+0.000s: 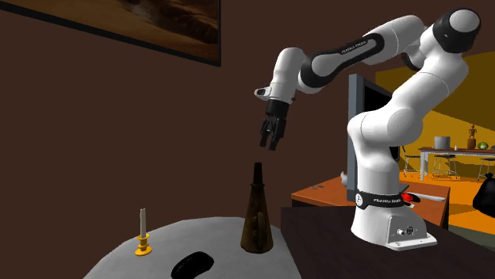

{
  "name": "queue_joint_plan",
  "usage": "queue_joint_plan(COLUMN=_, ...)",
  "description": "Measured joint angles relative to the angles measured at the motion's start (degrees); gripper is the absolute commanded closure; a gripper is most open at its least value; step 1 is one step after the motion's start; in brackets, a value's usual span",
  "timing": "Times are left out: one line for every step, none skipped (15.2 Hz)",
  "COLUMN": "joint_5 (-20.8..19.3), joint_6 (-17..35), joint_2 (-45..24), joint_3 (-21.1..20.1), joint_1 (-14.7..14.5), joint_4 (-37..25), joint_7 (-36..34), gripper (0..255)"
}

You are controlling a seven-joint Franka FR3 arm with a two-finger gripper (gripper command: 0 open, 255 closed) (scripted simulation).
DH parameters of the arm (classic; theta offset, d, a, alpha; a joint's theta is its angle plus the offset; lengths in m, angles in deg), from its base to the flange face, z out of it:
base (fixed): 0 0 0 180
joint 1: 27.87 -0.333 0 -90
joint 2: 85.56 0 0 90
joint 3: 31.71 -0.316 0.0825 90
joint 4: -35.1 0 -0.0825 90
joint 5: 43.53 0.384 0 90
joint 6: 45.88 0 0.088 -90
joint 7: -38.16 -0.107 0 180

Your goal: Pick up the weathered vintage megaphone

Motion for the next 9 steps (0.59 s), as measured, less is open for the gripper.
queue_joint_plan(joint_5=-0.5, joint_6=2.2, joint_2=-0.6, joint_3=1.5, joint_1=0.5, joint_4=1.3, joint_7=1.3, gripper=0)
queue_joint_plan(joint_5=-0.8, joint_6=4.8, joint_2=-2.0, joint_3=2.7, joint_1=0.5, joint_4=2.5, joint_7=2.2, gripper=0)
queue_joint_plan(joint_5=-1.3, joint_6=8.4, joint_2=-4.4, joint_3=4.6, joint_1=0.6, joint_4=3.5, joint_7=3.7, gripper=0)
queue_joint_plan(joint_5=-1.6, joint_6=10.8, joint_2=-5.4, joint_3=6.1, joint_1=0.8, joint_4=4.5, joint_7=5.0, gripper=0)
queue_joint_plan(joint_5=-1.9, joint_6=13.7, joint_2=-7.3, joint_3=7.8, joint_1=0.8, joint_4=5.5, joint_7=6.4, gripper=0)
queue_joint_plan(joint_5=-2.0, joint_6=16.6, joint_2=-9.4, joint_3=9.7, joint_1=0.5, joint_4=6.1, joint_7=8.0, gripper=0)
queue_joint_plan(joint_5=-1.8, joint_6=19.5, joint_2=-11.9, joint_3=11.7, joint_1=-0.2, joint_4=6.2, joint_7=9.7, gripper=0)
queue_joint_plan(joint_5=-1.3, joint_6=22.9, joint_2=-14.8, joint_3=14.0, joint_1=-1.4, joint_4=6.5, joint_7=11.4, gripper=0)
queue_joint_plan(joint_5=-1.3, joint_6=25.1, joint_2=-16.5, joint_3=15.5, joint_1=-1.7, joint_4=6.9, joint_7=12.7, gripper=0)
